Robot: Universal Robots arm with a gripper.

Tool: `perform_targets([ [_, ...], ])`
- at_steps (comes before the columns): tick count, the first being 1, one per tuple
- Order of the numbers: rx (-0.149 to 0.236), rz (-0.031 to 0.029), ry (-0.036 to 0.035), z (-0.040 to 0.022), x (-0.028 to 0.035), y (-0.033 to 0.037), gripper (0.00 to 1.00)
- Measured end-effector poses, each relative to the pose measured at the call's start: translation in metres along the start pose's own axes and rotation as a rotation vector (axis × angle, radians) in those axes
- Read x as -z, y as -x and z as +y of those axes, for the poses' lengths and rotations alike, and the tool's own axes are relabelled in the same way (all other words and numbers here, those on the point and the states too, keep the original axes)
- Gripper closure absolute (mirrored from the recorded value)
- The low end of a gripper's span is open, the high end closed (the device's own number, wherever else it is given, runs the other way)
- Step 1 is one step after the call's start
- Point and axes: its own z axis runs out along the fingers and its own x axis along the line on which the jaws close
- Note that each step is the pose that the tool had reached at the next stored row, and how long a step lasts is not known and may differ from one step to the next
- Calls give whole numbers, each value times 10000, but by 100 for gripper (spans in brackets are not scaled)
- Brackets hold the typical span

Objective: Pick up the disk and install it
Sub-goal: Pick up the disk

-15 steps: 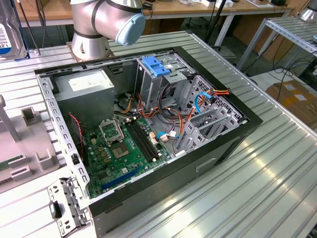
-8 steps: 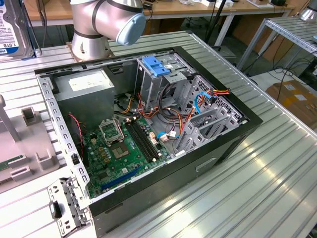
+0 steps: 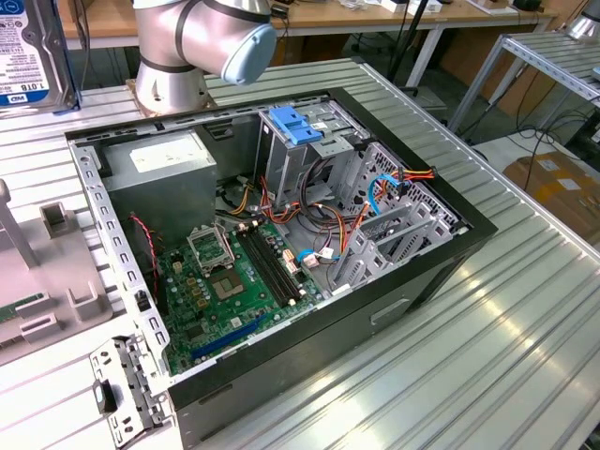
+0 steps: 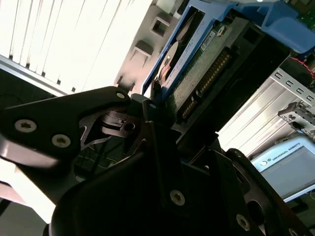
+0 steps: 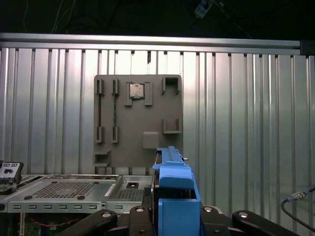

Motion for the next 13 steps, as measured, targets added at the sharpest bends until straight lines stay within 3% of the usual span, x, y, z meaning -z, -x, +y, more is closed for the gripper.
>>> perform_targets([
  [13, 5, 1, 1, -59, 4, -119, 64],
])
